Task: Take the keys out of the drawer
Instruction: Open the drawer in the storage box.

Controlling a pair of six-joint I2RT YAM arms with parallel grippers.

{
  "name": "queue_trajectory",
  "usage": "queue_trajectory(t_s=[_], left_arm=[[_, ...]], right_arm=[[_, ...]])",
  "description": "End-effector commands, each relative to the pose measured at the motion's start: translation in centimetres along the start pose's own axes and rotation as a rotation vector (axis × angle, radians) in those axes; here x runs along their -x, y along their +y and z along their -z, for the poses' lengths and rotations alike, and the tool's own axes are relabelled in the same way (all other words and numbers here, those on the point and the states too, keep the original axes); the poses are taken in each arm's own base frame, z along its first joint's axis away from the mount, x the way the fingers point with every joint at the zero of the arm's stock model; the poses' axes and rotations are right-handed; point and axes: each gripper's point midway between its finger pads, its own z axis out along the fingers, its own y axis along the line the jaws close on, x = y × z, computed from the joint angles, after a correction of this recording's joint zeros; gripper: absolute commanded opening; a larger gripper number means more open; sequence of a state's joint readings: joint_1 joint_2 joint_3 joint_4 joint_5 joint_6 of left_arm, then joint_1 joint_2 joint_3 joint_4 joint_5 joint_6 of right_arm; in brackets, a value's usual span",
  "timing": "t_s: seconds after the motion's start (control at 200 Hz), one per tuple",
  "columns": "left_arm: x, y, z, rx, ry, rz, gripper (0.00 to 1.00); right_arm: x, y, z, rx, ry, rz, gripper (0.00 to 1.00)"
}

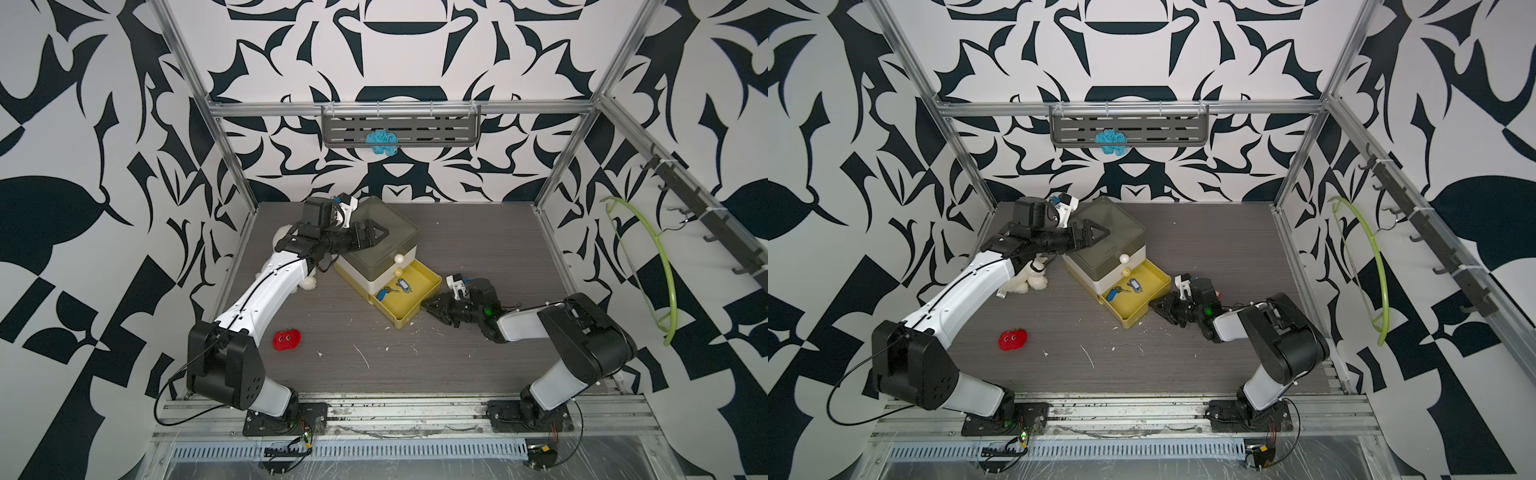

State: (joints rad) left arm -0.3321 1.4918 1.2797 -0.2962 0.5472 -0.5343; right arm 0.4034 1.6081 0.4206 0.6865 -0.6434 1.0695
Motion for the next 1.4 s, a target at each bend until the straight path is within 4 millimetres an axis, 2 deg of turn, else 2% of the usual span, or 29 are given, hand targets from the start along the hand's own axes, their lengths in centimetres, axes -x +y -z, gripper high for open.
queue_trajectory(t_s=[0.0,0.36,0.865,1.18,1.4], left_arm=[[-5.2,5.7,-1.8,0.149,0.163,0.157,0.99],[-5.5,6.2,-2.0,0.16,0.168,0.158,0.99],[-5.5,6.8,-2.4,0.171,0.172,0.164,0.99],[-5.6,7.0,-2.6,0.172,0.173,0.172,0.99],[-5.8,6.9,-2.5,0.168,0.174,0.173,0.99]], right_arm=[[-1.0,-1.9,0.9,-0.067,0.019,-0.021,0.18],[-2.0,-3.1,2.4,-0.106,0.043,-0.015,0.18],[-2.1,-3.9,4.2,-0.137,0.05,-0.009,0.2],[-2.8,-4.6,4.8,-0.172,0.053,-0.006,0.42],[-2.9,-4.1,5.7,-0.184,0.04,0.013,0.47]])
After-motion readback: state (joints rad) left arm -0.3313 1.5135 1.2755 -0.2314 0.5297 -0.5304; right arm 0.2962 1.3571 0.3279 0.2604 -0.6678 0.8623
